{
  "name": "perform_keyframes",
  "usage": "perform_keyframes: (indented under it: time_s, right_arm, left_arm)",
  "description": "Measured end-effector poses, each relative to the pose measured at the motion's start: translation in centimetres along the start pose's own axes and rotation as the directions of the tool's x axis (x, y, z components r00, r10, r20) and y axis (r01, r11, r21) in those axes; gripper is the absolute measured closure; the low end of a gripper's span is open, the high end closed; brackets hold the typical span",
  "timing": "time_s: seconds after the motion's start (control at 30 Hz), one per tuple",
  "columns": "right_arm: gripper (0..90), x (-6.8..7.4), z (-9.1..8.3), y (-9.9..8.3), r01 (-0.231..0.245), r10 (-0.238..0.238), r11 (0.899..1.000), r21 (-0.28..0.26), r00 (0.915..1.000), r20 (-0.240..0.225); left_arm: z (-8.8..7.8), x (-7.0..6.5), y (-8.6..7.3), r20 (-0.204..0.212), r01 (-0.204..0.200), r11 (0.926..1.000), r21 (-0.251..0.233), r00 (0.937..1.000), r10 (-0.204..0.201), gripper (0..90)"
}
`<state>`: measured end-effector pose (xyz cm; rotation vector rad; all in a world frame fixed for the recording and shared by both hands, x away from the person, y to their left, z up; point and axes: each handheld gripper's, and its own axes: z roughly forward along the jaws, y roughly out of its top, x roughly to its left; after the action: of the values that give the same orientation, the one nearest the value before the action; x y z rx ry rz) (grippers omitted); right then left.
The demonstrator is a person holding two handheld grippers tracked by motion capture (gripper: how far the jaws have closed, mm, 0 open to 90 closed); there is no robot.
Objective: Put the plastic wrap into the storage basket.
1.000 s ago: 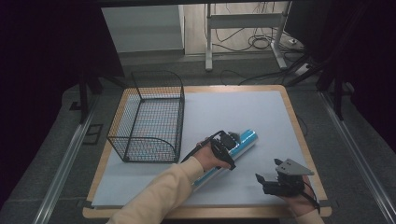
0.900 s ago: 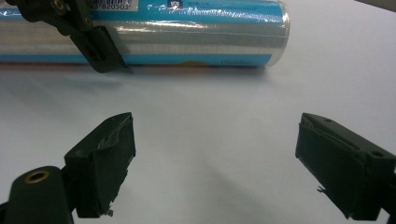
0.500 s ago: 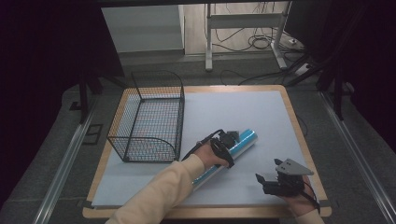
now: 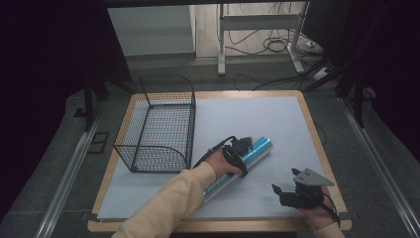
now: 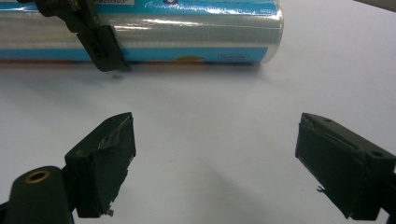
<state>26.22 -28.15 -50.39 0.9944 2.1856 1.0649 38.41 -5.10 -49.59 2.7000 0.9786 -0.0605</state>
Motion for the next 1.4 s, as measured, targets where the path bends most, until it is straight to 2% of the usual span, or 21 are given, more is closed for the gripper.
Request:
perform_keyframes:
  time_s: [0.23, 0.73, 1.1, 1.4]
  right_arm:
    - [12.5, 0.0, 0.0, 0.0, -0.001, 0.001, 1.000, -0.003, 1.0000, 0.000]
    - [12.5, -0.1, -0.1, 0.0, -0.004, 0.004, 1.000, -0.006, 1.0000, 0.005]
    - [12.5, -0.1, -0.2, 0.1, -0.006, 0.006, 1.000, -0.008, 0.9999, 0.008]
    - [12.6, -0.2, -0.3, 0.1, -0.004, 0.004, 1.000, -0.010, 0.9999, 0.011]
  left_arm:
    - [-0.2, 0.1, 0.0, -0.001, -0.008, 0.9999, 0.007, 1.0000, 0.008, 31.4]
    - [-2.0, 0.3, -0.2, 0.011, -0.005, 0.9994, -0.035, 0.9999, 0.005, 31.5]
    - [-2.9, 0.3, -0.6, 0.009, -0.020, 0.9984, -0.053, 0.9997, 0.021, 31.5]
    - [-4.6, 0.2, -0.7, -0.004, -0.033, 0.9960, -0.083, 0.9995, 0.032, 31.5]
